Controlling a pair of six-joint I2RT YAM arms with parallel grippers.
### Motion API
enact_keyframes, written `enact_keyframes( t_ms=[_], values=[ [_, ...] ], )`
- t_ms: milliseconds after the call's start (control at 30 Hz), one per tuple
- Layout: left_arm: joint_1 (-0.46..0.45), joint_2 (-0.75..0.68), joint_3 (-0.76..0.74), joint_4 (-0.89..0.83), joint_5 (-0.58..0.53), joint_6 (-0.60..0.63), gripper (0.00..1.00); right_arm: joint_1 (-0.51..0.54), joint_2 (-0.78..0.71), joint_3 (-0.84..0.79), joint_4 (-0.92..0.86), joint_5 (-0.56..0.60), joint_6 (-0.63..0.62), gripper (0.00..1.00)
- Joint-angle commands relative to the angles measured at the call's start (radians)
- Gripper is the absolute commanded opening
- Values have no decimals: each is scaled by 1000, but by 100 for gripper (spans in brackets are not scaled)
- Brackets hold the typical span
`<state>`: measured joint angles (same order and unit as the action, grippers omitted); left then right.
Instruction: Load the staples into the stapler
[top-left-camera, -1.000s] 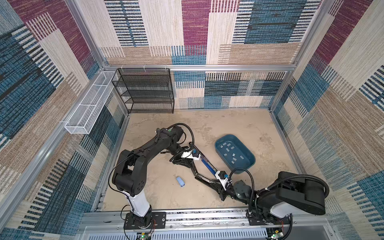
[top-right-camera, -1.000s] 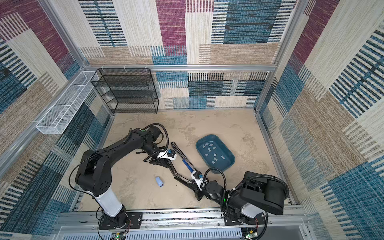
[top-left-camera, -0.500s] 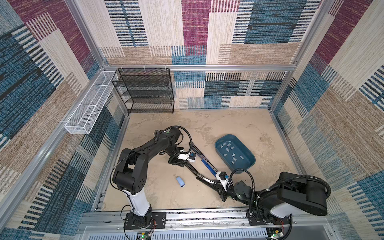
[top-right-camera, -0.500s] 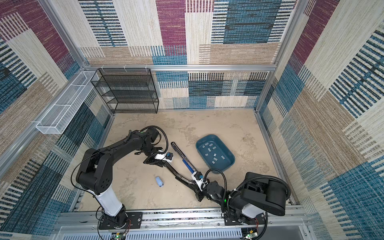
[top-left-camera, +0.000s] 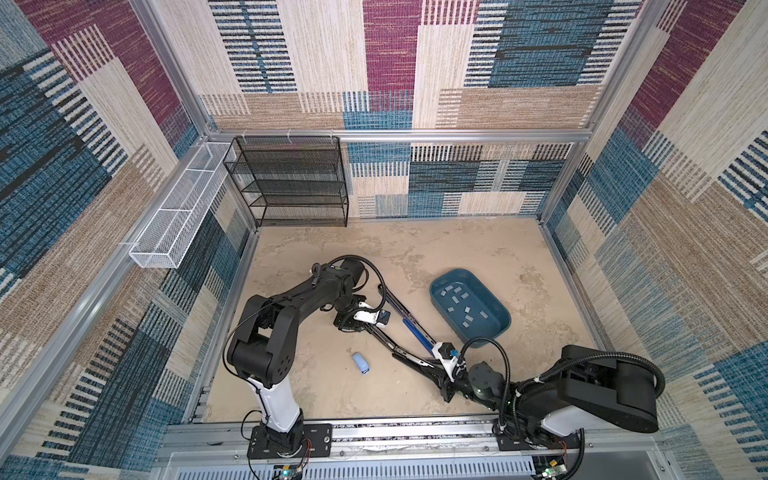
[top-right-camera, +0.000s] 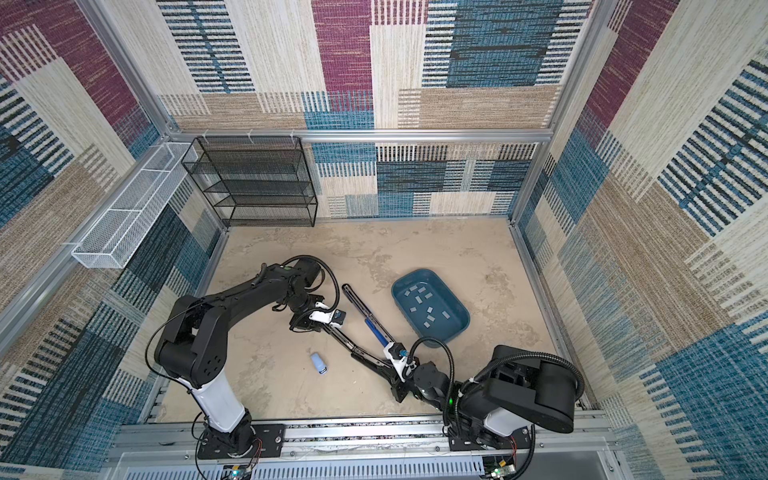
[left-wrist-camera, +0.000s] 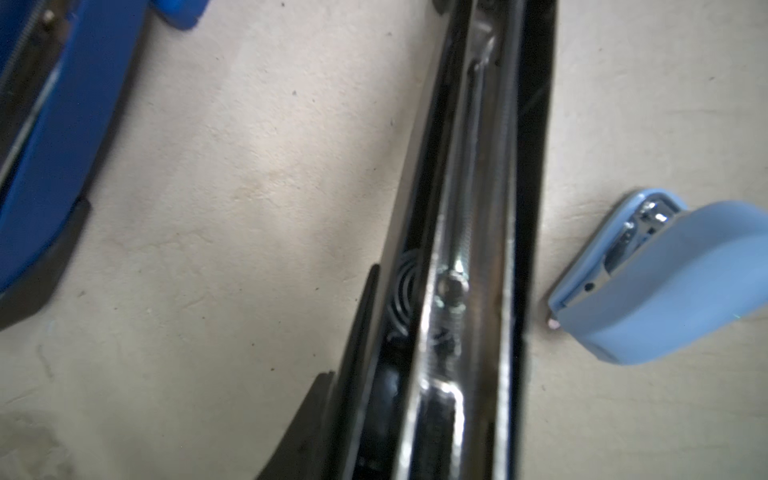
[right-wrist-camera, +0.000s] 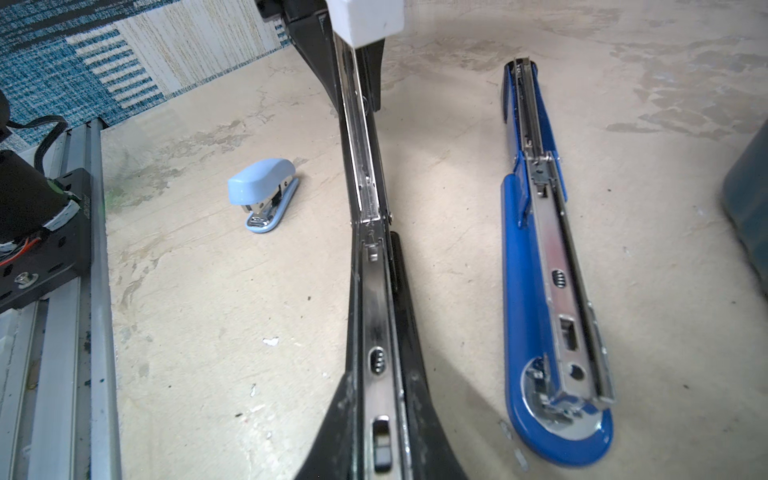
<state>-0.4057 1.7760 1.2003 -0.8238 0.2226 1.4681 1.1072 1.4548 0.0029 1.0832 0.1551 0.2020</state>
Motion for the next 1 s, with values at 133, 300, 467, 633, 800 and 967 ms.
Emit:
enact_keyframes(
  t_ms=[133,300,467,633,800,967],
  values=[
    [23,-82,25,-14,124,-20,46,0,5,-1,66,78,72,0],
    [37,-129,-16,24,90,-5,52,-1,-3,1,63,82,77,0],
    [58,-197,14,7,164,-15,50,0,-10,3,45,86,77,0],
    [49,-293,30,1,255,-20,51,8,17,22,46,85,72,0],
    [-31,-279,33,40,294,-58,51,39,95,70,52,111,70,0],
    [-98,-155,33,40,137,-56,50,40,162,85,99,114,85,0]
  ],
)
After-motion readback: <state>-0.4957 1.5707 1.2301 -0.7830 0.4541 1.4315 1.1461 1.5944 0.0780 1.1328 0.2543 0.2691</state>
